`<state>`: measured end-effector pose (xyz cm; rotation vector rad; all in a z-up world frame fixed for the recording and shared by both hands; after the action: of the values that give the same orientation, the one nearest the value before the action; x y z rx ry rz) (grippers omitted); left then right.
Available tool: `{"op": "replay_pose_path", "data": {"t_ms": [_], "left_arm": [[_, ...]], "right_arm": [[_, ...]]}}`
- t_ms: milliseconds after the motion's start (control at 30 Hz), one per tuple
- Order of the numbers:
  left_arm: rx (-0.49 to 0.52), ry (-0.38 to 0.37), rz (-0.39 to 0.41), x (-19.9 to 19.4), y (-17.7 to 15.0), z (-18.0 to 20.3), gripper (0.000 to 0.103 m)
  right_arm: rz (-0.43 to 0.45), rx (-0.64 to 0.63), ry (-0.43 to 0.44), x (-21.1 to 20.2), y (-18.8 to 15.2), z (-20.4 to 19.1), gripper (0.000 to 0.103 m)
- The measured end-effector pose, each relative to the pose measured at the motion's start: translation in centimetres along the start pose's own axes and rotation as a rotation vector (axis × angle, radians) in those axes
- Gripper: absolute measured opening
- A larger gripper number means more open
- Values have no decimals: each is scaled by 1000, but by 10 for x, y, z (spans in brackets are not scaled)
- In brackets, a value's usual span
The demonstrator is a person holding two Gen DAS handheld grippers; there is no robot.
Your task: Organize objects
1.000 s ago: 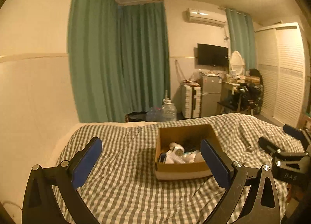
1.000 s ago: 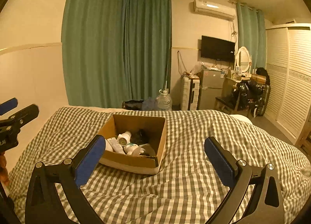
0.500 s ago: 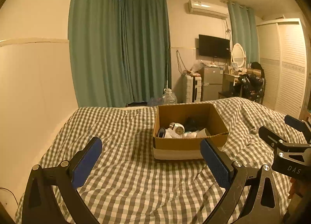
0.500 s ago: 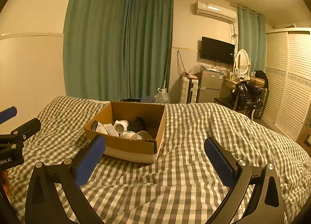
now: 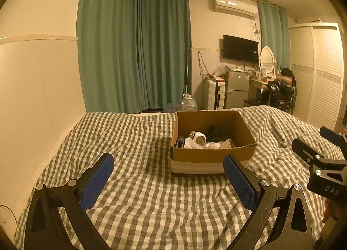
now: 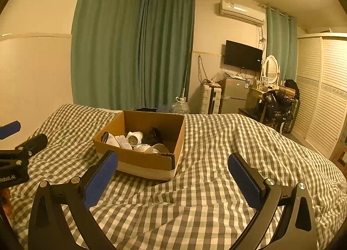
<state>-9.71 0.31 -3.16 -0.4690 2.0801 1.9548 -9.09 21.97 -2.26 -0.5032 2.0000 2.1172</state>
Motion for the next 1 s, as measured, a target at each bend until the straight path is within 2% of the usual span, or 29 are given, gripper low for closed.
{"op": "replay_pose_path", "data": {"t_ms": [633, 1000], "left_arm": [[17, -19, -4, -2, -3, 6, 103], [28, 3, -25, 0, -9, 5, 103]], "right_arm": [[-3, -7, 6, -2, 1, -7, 102], [-11, -6, 3, -2, -3, -6, 102]]}}
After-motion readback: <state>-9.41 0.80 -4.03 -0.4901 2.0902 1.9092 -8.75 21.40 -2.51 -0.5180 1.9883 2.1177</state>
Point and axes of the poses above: each gripper's, at about its wrist camera, not at the fingertips, and x roughly the way its jaws point, z to its right, y to its top, the point moved 5 cm from there along x, roughly the way its jaws point, and after that the axes turned 5 degrees about y, right-handed, at the moved point
